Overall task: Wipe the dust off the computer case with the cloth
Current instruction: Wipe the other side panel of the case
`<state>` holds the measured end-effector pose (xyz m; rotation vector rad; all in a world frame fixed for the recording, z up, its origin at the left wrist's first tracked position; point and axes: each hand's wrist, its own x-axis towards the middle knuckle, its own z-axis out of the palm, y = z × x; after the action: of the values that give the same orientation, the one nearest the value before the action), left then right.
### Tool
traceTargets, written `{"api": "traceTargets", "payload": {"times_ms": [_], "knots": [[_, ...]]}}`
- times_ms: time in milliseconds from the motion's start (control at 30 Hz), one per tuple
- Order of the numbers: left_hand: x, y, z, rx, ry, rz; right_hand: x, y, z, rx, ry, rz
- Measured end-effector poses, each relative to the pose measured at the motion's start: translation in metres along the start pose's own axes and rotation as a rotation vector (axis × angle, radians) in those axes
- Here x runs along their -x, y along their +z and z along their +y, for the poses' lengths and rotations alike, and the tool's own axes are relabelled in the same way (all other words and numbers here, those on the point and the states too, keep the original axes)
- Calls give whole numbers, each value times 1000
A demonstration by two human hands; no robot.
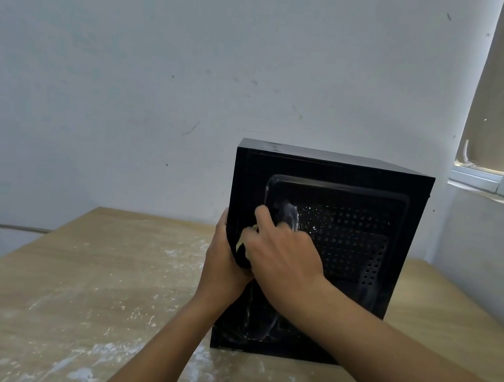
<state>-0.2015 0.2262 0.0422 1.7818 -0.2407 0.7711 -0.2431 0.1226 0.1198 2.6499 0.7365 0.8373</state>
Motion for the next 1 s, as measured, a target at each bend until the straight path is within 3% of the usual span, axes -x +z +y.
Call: {"api": "traceTargets", "payload": {"times_ms": [267,633,1000], "knots": [[0,0,0,-12,-31,-22,-36,-49,28,28,129,212],[1,1,-1,3,-33,-13,-33,-59,23,149,35,101],[1,2,-1,26,6,8,3,21,6,7,17,181]]}}
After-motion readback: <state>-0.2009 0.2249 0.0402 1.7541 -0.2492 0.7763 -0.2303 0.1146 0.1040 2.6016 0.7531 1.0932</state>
